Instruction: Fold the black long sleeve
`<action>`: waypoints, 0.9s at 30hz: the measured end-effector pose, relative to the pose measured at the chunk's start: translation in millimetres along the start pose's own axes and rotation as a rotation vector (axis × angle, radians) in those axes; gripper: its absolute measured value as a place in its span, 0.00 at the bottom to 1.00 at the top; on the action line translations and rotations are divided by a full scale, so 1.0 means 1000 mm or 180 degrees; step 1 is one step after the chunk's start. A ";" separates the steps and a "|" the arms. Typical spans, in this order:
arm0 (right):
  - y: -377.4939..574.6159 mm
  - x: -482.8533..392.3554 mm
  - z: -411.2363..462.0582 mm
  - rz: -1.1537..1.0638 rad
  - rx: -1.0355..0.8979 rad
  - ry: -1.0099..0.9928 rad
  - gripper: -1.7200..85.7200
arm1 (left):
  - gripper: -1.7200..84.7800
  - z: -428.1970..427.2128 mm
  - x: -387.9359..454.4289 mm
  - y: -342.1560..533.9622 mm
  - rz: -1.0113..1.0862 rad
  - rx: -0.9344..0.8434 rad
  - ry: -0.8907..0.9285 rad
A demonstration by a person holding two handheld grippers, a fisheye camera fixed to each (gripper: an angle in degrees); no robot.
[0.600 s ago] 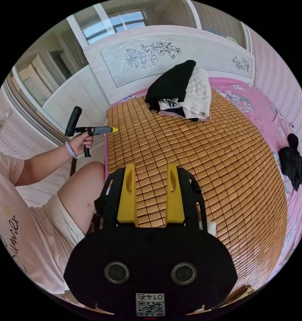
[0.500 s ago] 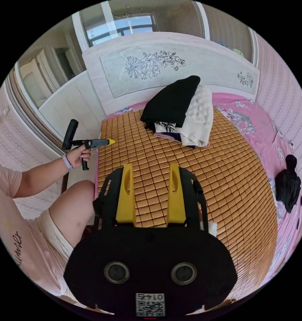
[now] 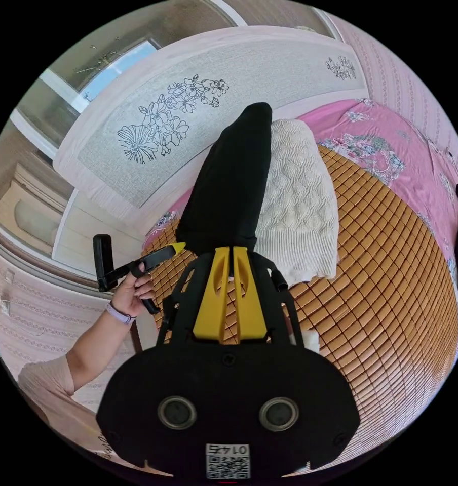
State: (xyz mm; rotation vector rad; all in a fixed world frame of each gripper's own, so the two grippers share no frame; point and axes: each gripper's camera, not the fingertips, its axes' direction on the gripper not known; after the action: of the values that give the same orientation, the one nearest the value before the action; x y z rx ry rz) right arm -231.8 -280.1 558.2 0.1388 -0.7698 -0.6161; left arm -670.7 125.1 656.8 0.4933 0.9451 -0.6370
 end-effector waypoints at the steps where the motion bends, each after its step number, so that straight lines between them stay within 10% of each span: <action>1: 0.009 -0.001 -0.013 0.0000 0.0103 -0.0084 0.03 | 0.01 -0.024 0.024 0.005 0.0297 0.0137 0.0023; 6: 0.150 -0.008 -0.096 0.0131 0.0420 -0.0344 0.02 | 0.01 -0.104 0.118 0.082 0.1125 0.0279 0.0569; 15: 0.445 -0.007 -0.112 0.1577 -0.0311 0.0037 0.03 | 0.01 -0.060 0.219 0.326 0.1132 -0.1386 0.0955; 27: 0.440 -0.050 -0.147 0.1219 0.0141 -0.0373 0.13 | 0.02 -0.058 0.306 0.406 0.2109 -0.1553 0.0651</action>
State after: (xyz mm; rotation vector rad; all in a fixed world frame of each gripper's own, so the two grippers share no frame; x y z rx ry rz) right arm 48.3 92.4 569.8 -0.0060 -0.8959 -0.2450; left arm -293.2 366.5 409.9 0.4008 1.0130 0.2470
